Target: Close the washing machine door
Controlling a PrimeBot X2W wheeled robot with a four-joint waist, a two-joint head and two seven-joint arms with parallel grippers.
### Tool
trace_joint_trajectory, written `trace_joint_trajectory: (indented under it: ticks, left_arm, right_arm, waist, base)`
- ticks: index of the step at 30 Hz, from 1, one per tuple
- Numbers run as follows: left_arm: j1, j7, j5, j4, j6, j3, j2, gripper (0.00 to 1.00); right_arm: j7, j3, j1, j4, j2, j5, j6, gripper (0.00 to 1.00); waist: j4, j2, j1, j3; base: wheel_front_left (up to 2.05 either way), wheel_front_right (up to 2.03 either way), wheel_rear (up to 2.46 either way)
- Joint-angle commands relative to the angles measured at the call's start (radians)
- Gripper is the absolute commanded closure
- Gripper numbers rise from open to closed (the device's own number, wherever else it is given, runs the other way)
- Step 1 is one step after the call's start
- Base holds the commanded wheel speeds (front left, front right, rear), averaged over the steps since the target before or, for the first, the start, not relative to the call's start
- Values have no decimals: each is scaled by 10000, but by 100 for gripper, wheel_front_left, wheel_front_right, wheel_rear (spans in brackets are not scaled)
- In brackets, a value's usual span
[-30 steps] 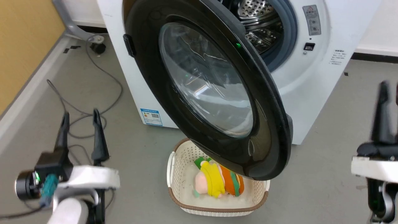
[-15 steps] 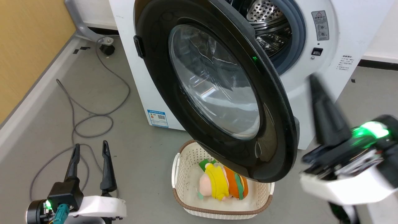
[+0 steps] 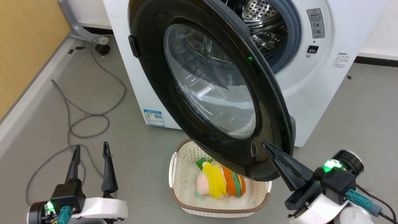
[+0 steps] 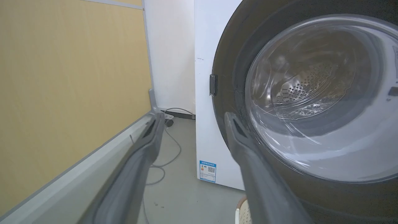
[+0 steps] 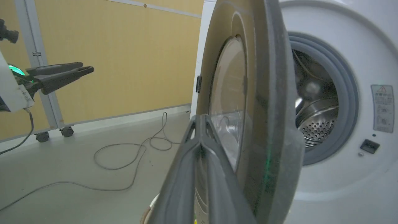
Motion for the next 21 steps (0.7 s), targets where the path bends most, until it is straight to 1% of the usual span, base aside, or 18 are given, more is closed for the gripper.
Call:
trace_joint_trajectory:
  ticks: [1, 3, 8, 14, 21]
  left_arm:
    - [22, -53, 132, -15, -114, 67, -110, 0]
    - [-32, -53, 203, 35, -212, 108, -178, 0]
    - [-246, -53, 434, 114, -422, 160, -313, 0]
    - [-507, -53, 629, 101, -532, 99, -478, 0]
    - [-1013, -53, 674, 133, -638, -92, -627, 0]
  right_arm:
    - [-46, -7, 107, 428, -94, 49, 6, 100]
    - [-46, -64, 98, 888, -151, 94, 6, 100]
    - [-46, -543, -95, 1833, -17, 229, 6, 100]
    - [-46, -1775, -634, 3025, 482, 345, 6, 100]
    - [-46, -2907, -1919, 4346, 897, 69, 6, 100]
  waist:
    - [-69, 0, 0, 96]
    - [-101, 0, 0, 179]
    - [-118, 0, 0, 446]
    - [-74, 0, 0, 863]
    - [141, 0, 0, 1555]
  base:
    - [0, 0, 0]
    - [0, 0, 0]
    - [0, 0, 0]
    - [0, 0, 0]
    - [0, 0, 0]
